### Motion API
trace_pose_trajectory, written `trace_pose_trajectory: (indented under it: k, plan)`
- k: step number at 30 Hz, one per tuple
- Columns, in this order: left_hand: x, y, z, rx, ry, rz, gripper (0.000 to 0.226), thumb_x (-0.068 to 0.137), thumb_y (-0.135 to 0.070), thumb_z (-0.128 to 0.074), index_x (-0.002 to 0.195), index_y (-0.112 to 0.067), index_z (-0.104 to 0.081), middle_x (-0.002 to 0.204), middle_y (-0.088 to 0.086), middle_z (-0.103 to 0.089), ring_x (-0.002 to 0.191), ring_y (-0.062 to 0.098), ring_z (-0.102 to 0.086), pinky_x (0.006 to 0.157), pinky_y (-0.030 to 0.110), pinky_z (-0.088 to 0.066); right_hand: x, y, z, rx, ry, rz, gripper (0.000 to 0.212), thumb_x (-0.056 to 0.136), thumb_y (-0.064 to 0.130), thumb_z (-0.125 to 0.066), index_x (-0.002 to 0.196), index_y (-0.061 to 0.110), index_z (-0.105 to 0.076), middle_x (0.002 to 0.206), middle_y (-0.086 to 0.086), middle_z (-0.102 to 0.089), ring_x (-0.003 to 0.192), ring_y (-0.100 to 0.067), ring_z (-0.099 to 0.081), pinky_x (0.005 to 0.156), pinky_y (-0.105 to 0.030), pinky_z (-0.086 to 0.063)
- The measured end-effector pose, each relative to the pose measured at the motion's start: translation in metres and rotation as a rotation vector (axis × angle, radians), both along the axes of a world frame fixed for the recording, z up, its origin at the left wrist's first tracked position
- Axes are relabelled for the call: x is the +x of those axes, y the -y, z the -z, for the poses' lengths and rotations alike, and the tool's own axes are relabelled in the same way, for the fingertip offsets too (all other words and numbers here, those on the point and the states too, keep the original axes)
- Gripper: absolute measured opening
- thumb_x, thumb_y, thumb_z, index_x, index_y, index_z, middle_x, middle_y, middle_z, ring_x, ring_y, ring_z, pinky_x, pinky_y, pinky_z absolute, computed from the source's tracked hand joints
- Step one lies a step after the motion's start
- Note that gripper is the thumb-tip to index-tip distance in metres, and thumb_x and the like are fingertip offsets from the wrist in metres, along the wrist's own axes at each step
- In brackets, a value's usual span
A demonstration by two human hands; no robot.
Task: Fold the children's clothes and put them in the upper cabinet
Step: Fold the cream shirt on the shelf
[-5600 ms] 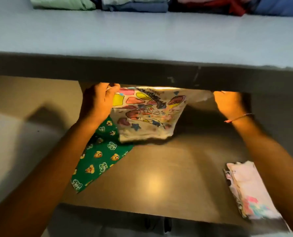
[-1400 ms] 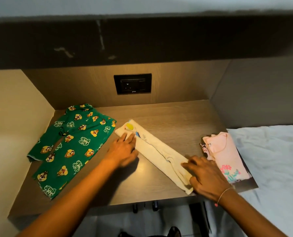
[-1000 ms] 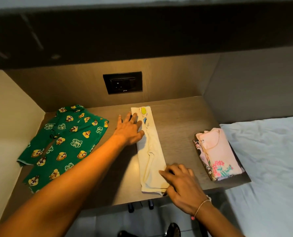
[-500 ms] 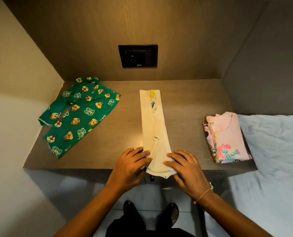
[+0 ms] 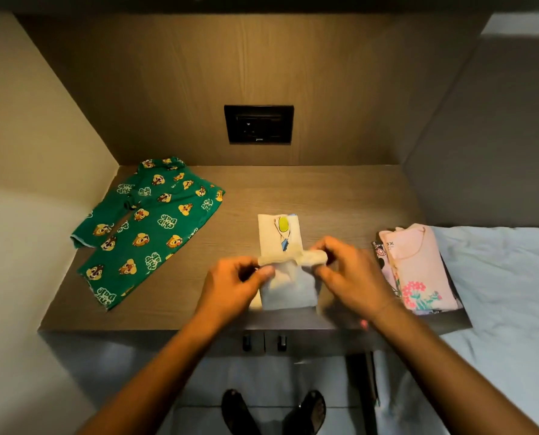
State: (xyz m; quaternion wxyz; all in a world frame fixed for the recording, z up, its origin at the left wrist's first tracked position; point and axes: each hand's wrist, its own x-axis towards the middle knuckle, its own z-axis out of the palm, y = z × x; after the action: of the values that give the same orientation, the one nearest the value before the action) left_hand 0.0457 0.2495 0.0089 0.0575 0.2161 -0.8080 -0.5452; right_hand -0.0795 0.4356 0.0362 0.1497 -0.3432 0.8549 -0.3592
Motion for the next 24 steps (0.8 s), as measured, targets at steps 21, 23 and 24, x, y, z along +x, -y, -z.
trace_pose_trajectory:
  k: [21,23,24]
  plan:
    - [-0.089,-0.007,0.052,-0.525,0.414,-0.235,0.038,0.083,-0.040,-0.060,0.101,-0.007,-0.066,0.116,0.013,-0.054,0.105,0.031,-0.053,0.081,0.042,-0.050,-0.006,0.071,0.081,0.319,-0.009,0.494,0.040,0.085,0.048,-0.062,0.113,0.020,-0.064,0.118,-0.007,-0.059,0.111,-0.027,-0.052,0.092,-0.038,-0.046]
    - [-0.089,-0.005,0.050,-0.411,0.360,-0.266,0.032,0.082,-0.040,-0.061,0.090,-0.009,-0.066,0.107,0.013,-0.060,0.097,0.029,-0.056,0.076,0.039,-0.052,-0.003,0.075,0.080,0.280,0.031,0.519,0.036,0.087,0.041,-0.061,0.114,0.017,-0.061,0.118,-0.008,-0.060,0.111,-0.027,-0.052,0.087,-0.034,-0.044]
    - [-0.088,-0.004,0.049,-0.345,0.318,-0.268,0.028,0.082,-0.040,-0.062,0.086,-0.012,-0.064,0.101,0.012,-0.064,0.090,0.027,-0.058,0.071,0.036,-0.051,-0.002,0.076,0.078,0.221,0.079,0.530,0.033,0.089,0.037,-0.061,0.113,0.015,-0.058,0.117,-0.009,-0.061,0.109,-0.028,-0.053,0.083,-0.033,-0.044]
